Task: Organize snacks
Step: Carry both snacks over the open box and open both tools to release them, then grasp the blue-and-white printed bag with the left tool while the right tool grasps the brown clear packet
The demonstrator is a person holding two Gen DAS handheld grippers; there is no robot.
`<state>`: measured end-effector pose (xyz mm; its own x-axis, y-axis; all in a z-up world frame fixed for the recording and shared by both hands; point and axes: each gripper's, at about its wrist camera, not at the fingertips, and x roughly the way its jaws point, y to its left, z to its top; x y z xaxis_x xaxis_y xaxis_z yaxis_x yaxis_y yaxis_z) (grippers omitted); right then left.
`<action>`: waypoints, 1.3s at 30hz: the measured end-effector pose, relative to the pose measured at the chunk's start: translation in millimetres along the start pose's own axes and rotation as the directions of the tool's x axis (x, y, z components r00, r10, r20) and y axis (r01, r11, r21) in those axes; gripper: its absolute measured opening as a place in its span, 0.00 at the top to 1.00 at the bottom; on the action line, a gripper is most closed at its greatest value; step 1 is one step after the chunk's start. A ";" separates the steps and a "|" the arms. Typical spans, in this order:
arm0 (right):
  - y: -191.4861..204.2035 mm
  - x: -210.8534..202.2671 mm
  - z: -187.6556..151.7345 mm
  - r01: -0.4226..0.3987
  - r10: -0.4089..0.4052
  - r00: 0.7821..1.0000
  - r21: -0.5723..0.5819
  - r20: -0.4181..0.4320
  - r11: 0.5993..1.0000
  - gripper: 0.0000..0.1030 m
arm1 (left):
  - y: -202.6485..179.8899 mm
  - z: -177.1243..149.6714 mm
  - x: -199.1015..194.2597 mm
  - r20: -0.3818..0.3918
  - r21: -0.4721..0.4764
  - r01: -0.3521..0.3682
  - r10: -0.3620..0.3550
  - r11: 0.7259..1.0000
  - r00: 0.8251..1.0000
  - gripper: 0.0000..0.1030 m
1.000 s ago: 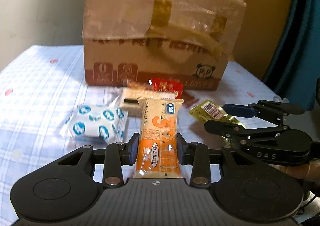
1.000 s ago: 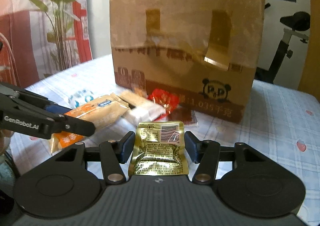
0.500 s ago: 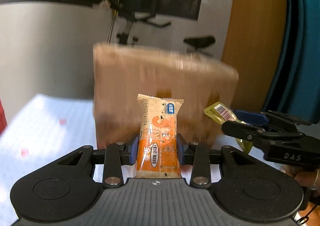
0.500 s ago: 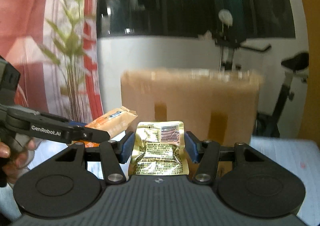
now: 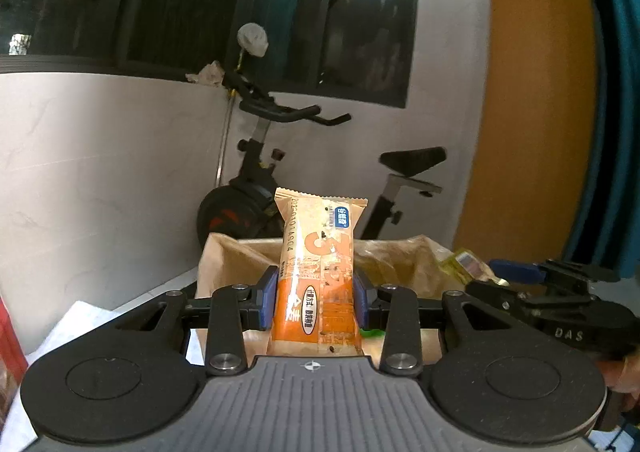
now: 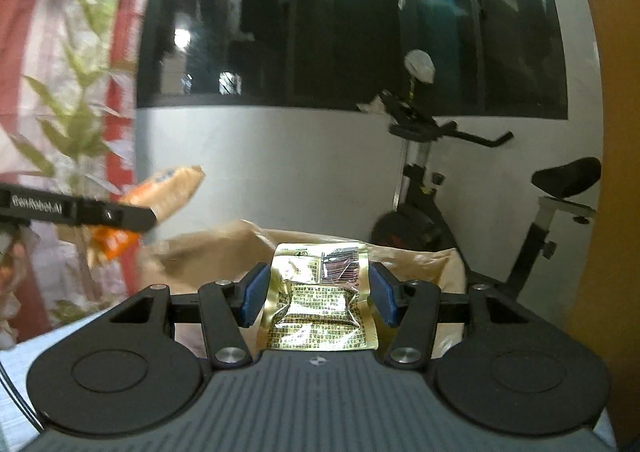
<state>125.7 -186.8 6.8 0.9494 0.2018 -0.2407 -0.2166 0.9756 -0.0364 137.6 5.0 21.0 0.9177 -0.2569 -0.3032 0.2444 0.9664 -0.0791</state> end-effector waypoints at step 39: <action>36.5 -61.9 -113.8 -0.041 0.050 0.997 0.132 -0.066 0.990 0.17 | 73.7 -94.0 -58.8 -0.112 -0.071 -0.080 0.072 0.994 0.991 0.07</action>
<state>33.2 -173.6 -89.9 0.9204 0.2443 -0.3053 -0.2237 0.9694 0.1014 72.2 91.5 -56.2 0.8920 -0.1852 -0.4123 0.1477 0.9816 -0.1214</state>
